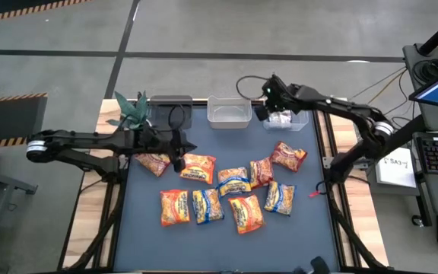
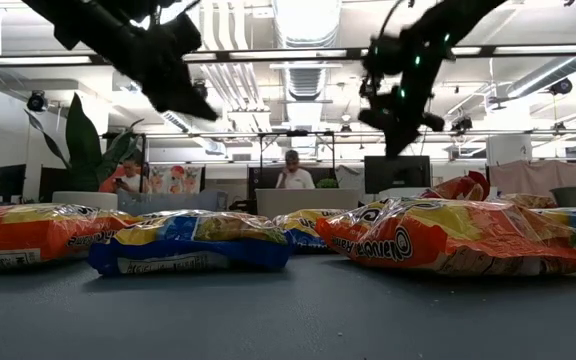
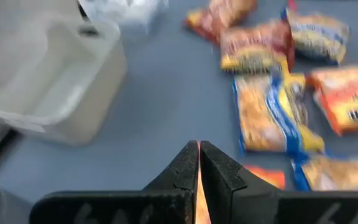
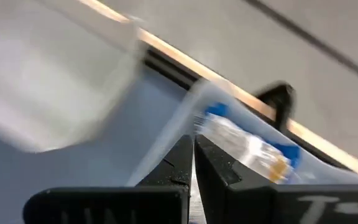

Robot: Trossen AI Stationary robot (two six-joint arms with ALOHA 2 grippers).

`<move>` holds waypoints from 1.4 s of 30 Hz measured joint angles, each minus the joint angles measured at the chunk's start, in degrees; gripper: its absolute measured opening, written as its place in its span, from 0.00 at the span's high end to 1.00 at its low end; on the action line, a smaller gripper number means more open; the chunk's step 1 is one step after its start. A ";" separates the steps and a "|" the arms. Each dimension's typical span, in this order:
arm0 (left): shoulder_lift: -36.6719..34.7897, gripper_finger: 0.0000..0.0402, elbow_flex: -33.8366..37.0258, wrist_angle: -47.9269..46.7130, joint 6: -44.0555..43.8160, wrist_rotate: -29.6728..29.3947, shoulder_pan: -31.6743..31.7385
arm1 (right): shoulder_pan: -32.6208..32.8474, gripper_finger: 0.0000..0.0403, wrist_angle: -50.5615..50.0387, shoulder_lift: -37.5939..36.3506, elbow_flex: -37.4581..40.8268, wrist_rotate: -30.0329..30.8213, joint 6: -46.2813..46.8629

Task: Sort Maruchan noodles
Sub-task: Put the top orange noodle pack into the white bin

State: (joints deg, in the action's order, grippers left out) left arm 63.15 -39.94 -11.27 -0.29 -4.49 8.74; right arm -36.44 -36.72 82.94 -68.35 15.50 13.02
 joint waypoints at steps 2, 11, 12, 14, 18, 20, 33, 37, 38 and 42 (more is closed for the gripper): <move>0.46 1.00 0.02 -2.20 -0.70 3.79 -0.45 | 3.38 0.98 2.93 -2.43 2.41 -0.10 -0.49; 3.59 1.00 0.04 -4.40 -4.93 12.78 -4.34 | 12.83 0.98 34.34 -14.54 22.16 -23.23 -12.66; 4.20 1.00 0.04 -4.38 -4.93 12.77 -4.99 | 12.98 0.98 38.32 -15.75 24.10 -25.23 -13.87; 5.64 0.98 0.03 -4.35 -4.75 12.77 -6.41 | 12.94 0.98 43.92 -18.34 26.97 -27.24 -16.55; 9.50 0.90 -0.09 -4.11 -3.80 12.72 -9.44 | 12.43 0.98 46.67 -23.24 28.99 -27.50 -19.75; 11.73 0.83 -0.52 -3.87 -3.74 12.38 -10.59 | 12.39 0.98 46.77 -25.58 29.06 -27.38 -20.89; 23.84 0.39 -8.24 -12.39 1.73 -2.54 -11.69 | 12.43 0.98 42.72 -28.20 29.52 -27.53 -23.39; 26.99 0.35 -8.81 -15.41 1.61 -2.80 -11.79 | 12.41 0.98 43.00 -27.67 29.52 -27.51 -23.70; 27.57 0.35 -8.83 -15.38 1.34 -3.28 -11.81 | 12.39 0.98 42.92 -27.63 29.52 -27.51 -23.77; 29.41 0.35 -8.94 -15.34 -0.11 -9.75 -11.85 | 12.26 0.98 42.97 -27.59 29.52 -27.50 -24.10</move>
State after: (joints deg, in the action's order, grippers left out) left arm 92.56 -48.88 -26.61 -0.41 -14.24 -3.11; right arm -24.18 6.25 55.35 -38.83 -12.00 -11.08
